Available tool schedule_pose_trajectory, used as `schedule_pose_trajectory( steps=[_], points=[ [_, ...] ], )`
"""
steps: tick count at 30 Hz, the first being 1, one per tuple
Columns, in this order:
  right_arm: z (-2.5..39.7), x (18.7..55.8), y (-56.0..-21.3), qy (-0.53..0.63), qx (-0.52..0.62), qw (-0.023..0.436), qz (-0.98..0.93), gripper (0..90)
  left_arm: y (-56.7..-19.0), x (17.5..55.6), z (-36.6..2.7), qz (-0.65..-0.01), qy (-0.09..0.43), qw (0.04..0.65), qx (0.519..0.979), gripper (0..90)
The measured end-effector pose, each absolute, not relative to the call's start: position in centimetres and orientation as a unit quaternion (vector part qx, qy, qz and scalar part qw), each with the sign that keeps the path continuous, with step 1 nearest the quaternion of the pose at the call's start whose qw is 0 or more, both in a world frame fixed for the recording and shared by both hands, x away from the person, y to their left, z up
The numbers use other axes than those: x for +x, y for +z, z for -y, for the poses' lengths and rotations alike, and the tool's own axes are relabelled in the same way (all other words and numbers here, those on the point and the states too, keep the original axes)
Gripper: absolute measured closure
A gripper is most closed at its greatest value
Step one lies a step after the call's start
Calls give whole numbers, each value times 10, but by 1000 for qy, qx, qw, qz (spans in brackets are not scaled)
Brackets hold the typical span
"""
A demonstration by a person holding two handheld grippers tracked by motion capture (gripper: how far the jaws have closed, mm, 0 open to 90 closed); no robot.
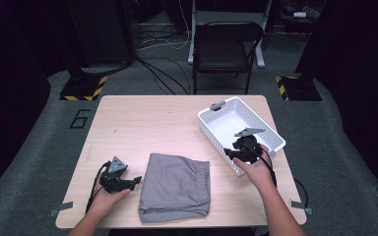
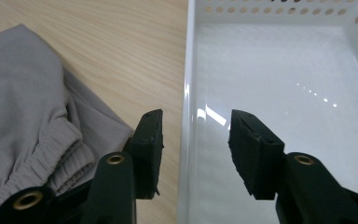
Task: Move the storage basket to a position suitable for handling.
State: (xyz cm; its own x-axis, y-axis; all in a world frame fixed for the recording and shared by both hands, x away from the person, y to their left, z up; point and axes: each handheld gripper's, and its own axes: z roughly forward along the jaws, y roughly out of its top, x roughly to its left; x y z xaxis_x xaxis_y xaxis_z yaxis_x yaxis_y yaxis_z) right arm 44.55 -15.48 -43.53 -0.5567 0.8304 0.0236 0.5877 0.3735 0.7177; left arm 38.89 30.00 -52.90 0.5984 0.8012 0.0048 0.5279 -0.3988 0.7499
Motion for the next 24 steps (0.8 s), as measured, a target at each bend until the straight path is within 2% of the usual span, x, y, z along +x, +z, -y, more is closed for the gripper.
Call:
schedule_pose_trajectory(
  steps=[6, 9, 21, 24],
  points=[
    [154, 449, -445, 334, 434, 154, -823, 696, -529, 389, -300, -407, 186, 367, 815, 217],
    [153, 450, -446, 332, 428, 145, -828, 802, -529, 389, -300, -407, 186, 367, 816, 217],
    [146, 456, -448, 349, 383, 127, -846, 830, -529, 383, -303, -402, 184, 365, 819, 219],
    [137, 458, -446, 342, 347, 142, -861, 844, -528, 380, -305, -403, 186, 363, 819, 222]
  ],
)
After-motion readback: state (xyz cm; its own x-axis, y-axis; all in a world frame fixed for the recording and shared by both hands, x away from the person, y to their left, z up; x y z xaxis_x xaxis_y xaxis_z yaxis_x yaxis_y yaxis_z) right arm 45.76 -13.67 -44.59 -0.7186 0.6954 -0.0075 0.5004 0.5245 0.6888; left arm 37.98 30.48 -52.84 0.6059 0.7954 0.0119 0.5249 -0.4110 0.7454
